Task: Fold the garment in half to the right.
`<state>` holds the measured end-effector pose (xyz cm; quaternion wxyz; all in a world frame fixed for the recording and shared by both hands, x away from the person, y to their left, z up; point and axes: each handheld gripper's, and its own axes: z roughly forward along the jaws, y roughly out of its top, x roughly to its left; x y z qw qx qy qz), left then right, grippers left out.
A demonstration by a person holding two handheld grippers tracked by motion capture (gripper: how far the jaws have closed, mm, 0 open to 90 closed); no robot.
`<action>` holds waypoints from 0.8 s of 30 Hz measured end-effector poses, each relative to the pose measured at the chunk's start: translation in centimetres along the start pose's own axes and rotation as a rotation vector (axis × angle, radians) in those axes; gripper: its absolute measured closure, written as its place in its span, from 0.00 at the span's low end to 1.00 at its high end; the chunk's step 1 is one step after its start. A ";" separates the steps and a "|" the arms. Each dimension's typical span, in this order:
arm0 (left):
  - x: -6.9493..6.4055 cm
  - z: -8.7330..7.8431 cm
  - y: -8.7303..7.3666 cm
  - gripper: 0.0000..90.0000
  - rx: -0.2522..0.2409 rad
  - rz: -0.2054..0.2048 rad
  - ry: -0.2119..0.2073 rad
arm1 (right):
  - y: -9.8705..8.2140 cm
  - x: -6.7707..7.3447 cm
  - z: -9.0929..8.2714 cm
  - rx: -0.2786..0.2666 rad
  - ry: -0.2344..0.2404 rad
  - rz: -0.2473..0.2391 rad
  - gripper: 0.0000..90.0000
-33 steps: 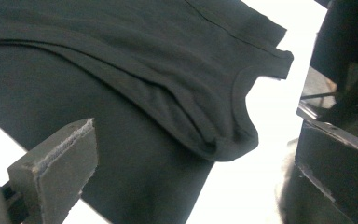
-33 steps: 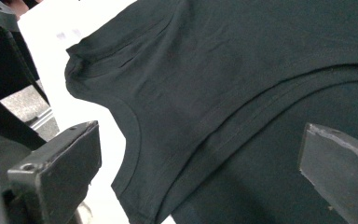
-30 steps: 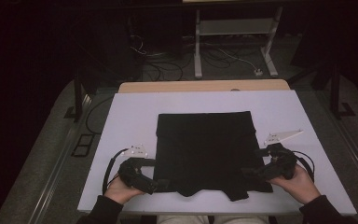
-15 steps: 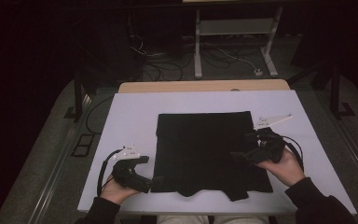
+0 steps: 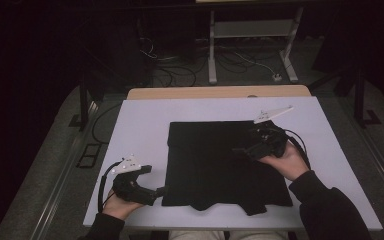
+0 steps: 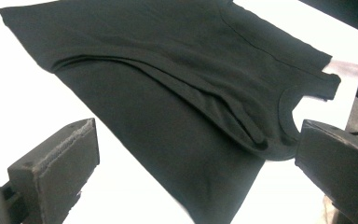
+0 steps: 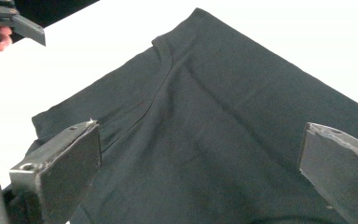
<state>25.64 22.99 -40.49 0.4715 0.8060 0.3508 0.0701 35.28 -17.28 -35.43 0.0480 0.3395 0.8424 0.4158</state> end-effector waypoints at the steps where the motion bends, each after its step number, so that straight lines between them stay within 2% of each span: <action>1: 0.1 -0.1 -0.1 0.00 -0.001 -0.003 0.004 | 0.3 -0.1 0.3 0.002 0.002 -0.003 0.00; 5: 0.3 -0.4 -0.5 0.00 -0.009 -0.009 0.012 | 1.4 -0.5 1.3 0.001 0.002 -0.001 0.00; 12: 0.6 -1.0 -1.3 0.00 -0.006 0.002 0.032 | 3.8 -1.0 3.0 0.006 -0.001 -0.016 0.00; 19: 0.5 -1.0 -2.2 0.00 0.043 0.025 0.039 | 6.2 -1.3 4.5 0.015 -0.007 -0.031 0.00; 24: 0.4 -0.8 -2.5 0.00 0.055 0.026 0.031 | 7.5 -1.6 6.0 0.020 -0.005 -0.028 0.00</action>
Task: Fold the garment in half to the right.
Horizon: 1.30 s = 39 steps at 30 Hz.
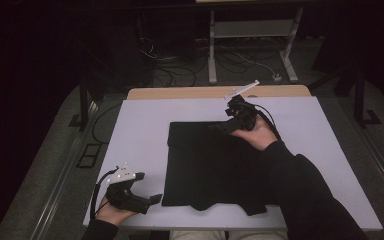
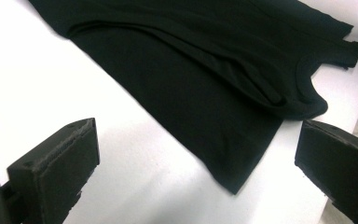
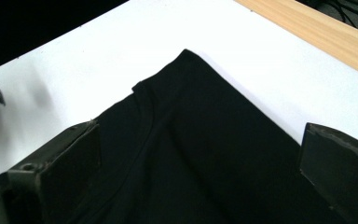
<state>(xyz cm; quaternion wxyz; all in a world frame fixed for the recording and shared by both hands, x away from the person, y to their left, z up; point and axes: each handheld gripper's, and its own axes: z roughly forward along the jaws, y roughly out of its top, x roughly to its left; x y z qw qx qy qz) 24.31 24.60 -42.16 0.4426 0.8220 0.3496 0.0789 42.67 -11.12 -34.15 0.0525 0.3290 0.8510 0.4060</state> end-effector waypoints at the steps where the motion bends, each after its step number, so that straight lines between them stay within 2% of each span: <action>1: 0.0 0.1 -0.1 0.00 0.006 -0.001 0.000 | 0.2 0.0 0.3 0.003 0.002 0.010 0.00; 12: -0.4 0.8 -0.6 0.00 0.068 0.035 -0.018 | 2.2 0.3 3.3 0.001 0.020 -0.021 0.00; 17: -0.6 1.2 -0.7 0.00 0.087 0.044 -0.053 | 2.9 0.5 4.6 -0.004 0.027 -0.035 0.00; 23: -0.9 2.0 -0.8 0.00 0.123 0.062 -0.077 | 3.6 0.3 6.1 -0.002 0.040 -0.030 0.00; 29: -0.9 2.5 -0.8 0.00 0.126 0.061 -0.094 | 3.7 0.1 8.1 0.004 0.052 -0.019 0.00; 35: -1.2 3.4 -0.9 0.00 0.163 0.094 -0.116 | 4.0 0.1 10.0 0.016 0.052 -0.013 0.00; 39: -1.4 3.7 -1.0 0.00 0.169 0.105 -0.117 | 4.2 0.1 11.0 0.015 0.047 -0.013 0.00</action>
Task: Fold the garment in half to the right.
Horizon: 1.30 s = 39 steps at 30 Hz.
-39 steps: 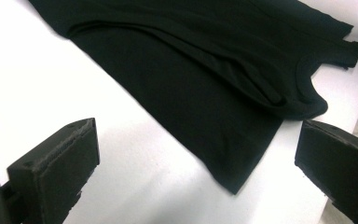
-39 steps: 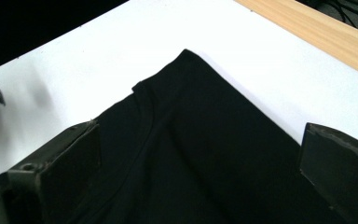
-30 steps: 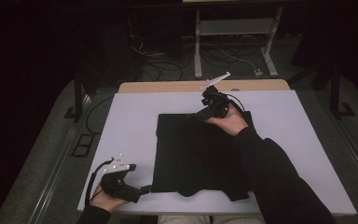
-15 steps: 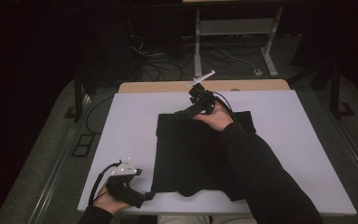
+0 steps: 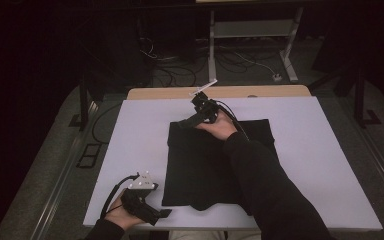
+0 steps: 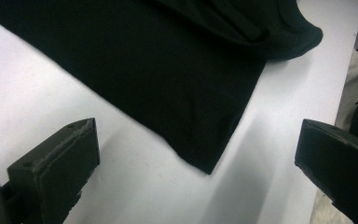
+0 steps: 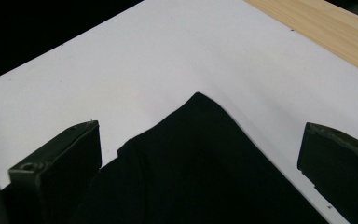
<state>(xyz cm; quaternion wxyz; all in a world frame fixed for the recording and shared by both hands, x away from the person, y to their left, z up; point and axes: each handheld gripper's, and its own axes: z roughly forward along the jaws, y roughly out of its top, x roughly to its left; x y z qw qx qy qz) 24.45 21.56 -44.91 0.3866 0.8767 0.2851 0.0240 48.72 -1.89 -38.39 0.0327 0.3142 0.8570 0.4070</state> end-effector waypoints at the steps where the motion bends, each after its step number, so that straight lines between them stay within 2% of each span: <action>1: 0.1 0.0 0.0 0.00 0.020 0.019 -0.002 | 0.1 0.0 0.2 -0.003 0.000 0.000 0.00; 8: -0.3 0.3 0.1 0.00 0.022 0.054 0.002 | 0.4 -0.1 1.7 -0.004 -0.002 0.012 0.00; 10: -0.6 0.2 0.1 0.06 0.017 0.074 0.020 | 0.5 -0.1 2.1 -0.006 -0.005 0.020 0.00; 13: -0.7 0.4 0.2 0.09 0.014 0.080 0.025 | 0.5 -0.3 2.8 0.001 -0.010 0.022 0.00; 14: -0.8 0.3 0.2 0.13 0.006 0.082 0.033 | 0.5 -0.3 3.0 0.002 -0.011 0.024 0.00; 19: -0.8 0.4 0.2 0.19 -0.003 0.086 0.010 | 0.2 -0.5 4.0 0.004 -0.014 0.037 0.00; 25: -0.9 0.4 0.4 0.32 0.001 0.097 0.055 | 0.0 -0.7 5.0 0.007 -0.022 0.047 0.00; 31: -0.9 0.5 0.4 0.48 -0.017 0.078 0.108 | 0.0 -0.6 5.8 0.001 -0.021 0.060 0.00; 32: -0.8 0.4 0.4 0.52 -0.007 0.084 0.116 | 0.0 -0.6 5.9 0.003 -0.024 0.061 0.00; 37: -0.7 0.4 0.6 0.59 -0.009 0.077 0.131 | 0.0 -0.5 6.6 0.015 -0.025 0.054 0.00; 39: -0.6 0.5 0.7 0.66 -0.019 0.060 0.133 | 0.1 -0.4 6.8 0.018 -0.023 0.058 0.00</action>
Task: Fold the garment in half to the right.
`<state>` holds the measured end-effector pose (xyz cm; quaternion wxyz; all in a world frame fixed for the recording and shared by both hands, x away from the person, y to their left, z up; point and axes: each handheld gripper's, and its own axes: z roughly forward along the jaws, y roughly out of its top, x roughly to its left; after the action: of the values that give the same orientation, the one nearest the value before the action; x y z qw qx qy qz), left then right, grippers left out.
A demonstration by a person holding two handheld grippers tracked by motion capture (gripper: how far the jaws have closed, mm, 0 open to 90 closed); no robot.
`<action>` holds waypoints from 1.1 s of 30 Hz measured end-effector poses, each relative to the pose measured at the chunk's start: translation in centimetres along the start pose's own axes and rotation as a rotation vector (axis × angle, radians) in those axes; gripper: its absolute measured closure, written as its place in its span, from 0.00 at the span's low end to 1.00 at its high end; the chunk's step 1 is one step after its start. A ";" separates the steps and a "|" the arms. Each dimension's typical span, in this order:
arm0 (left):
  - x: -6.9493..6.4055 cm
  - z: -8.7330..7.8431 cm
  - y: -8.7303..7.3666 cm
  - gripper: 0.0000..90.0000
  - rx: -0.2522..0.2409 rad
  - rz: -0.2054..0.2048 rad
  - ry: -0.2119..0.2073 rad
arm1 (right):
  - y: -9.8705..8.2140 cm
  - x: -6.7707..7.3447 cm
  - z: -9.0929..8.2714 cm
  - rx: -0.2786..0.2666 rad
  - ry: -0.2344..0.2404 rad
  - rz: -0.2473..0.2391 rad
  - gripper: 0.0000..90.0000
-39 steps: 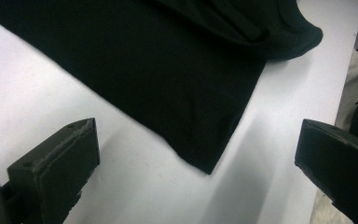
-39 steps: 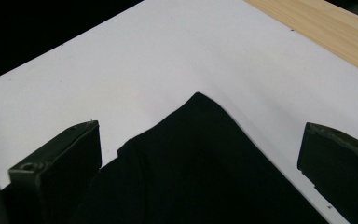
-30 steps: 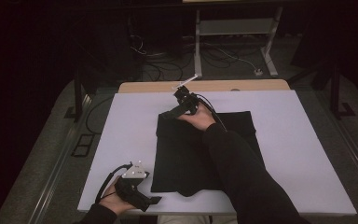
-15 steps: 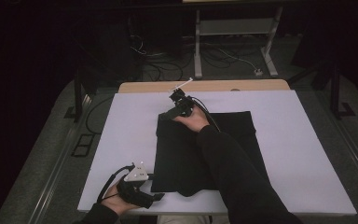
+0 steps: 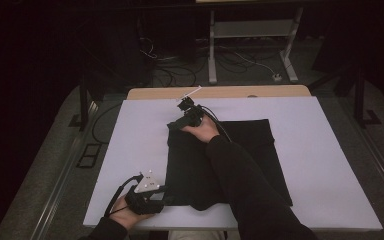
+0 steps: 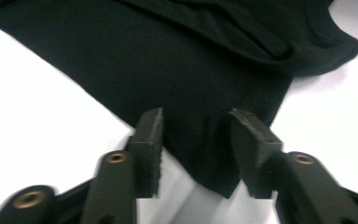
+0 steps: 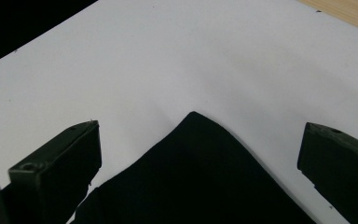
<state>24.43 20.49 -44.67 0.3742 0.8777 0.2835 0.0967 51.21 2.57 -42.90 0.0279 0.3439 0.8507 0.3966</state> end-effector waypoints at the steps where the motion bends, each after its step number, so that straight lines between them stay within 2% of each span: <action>1: 0.1 0.1 0.1 0.69 0.002 -0.005 0.002 | 0.1 0.0 0.1 -0.001 0.001 -0.003 0.00; 4: 0.3 0.2 0.3 0.76 0.015 0.007 -0.004 | 0.3 0.2 0.6 0.005 -0.003 -0.013 0.00; 8: 0.5 0.4 0.7 0.84 0.021 0.001 -0.027 | 0.5 0.4 1.3 0.014 -0.003 -0.015 0.03; 13: 0.5 0.7 1.1 0.90 0.032 0.032 -0.046 | 0.4 0.4 2.1 0.019 -0.006 -0.010 0.09; 15: 0.6 0.8 1.3 0.91 0.041 0.020 -0.063 | 0.3 0.3 2.3 0.026 -0.012 -0.008 0.16; 17: 0.8 0.8 1.4 0.92 0.035 0.000 -0.079 | 0.2 0.2 2.5 0.029 -0.025 -0.005 0.17; 19: 0.9 0.7 1.4 0.93 0.041 0.003 -0.087 | 0.2 0.0 2.7 0.032 -0.034 -0.003 0.24; 20: 0.9 0.7 1.5 0.93 0.030 -0.011 -0.091 | 0.1 0.0 2.8 0.033 -0.037 0.001 0.27; 21: 0.9 0.7 1.5 0.93 0.035 -0.001 -0.093 | 0.1 -0.1 2.9 0.033 -0.041 0.003 0.30; 26: 0.8 0.6 1.6 0.93 0.008 -0.002 -0.095 | 0.1 0.0 3.0 0.025 -0.072 -0.006 0.42; 29: 0.8 0.4 1.6 0.93 -0.006 -0.006 -0.095 | 0.2 0.2 3.1 0.019 -0.082 0.005 0.53; 31: 0.8 0.3 1.5 0.93 -0.011 -0.007 -0.094 | 0.2 0.4 3.2 0.024 -0.098 -0.012 0.63; 33: 0.8 0.2 1.5 0.93 -0.031 -0.022 -0.094 | 0.3 0.6 3.1 0.032 -0.105 -0.032 0.78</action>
<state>25.79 19.94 -43.77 0.4018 0.8721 0.2738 0.0553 51.94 5.10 -44.71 0.0730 0.3511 0.8597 0.3638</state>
